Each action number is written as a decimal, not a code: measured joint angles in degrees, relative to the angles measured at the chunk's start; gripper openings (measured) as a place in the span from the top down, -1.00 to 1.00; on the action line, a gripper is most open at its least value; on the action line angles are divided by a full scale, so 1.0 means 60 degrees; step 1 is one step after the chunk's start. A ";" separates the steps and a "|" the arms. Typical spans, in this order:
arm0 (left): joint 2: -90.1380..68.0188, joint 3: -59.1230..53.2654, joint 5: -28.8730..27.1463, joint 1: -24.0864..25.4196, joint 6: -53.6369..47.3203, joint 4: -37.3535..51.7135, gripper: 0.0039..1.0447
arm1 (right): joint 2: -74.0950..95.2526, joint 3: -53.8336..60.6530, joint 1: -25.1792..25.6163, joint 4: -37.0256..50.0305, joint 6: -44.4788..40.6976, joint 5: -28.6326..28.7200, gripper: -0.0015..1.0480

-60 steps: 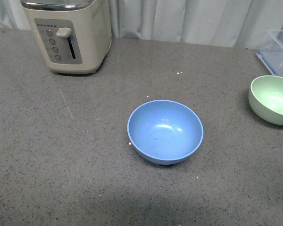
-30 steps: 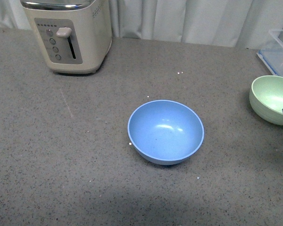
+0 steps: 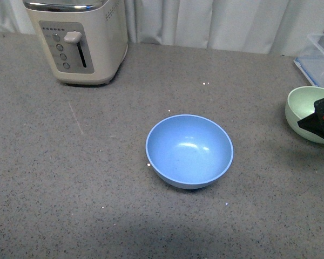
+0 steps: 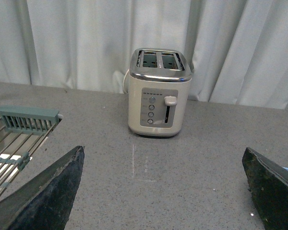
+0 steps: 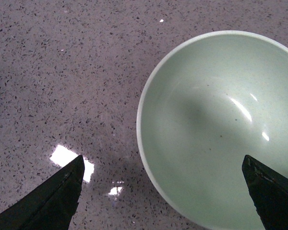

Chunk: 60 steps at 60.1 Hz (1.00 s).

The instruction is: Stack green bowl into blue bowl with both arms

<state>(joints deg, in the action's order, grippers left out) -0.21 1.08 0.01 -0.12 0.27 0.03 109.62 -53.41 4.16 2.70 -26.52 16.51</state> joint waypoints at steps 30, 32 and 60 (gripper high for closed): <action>0.0000 0.0000 0.0000 0.0000 0.0000 0.0000 -0.88 | 0.1501 -0.1388 -0.0321 -0.0885 -0.1078 -0.0586 -0.83; 0.0000 0.0000 0.0000 0.0000 0.0000 0.0000 -0.88 | 0.1537 -0.1424 -0.0331 -0.0903 -0.1115 -0.0627 -0.83; 0.0000 0.0000 0.0000 0.0000 0.0000 0.0000 -0.88 | 0.1814 -0.1606 -0.0492 -0.0860 -0.1603 -0.0962 0.34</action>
<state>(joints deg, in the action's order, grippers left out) -0.21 1.08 0.01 -0.12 0.27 0.03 120.51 -63.05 1.21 -2.46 -36.14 10.74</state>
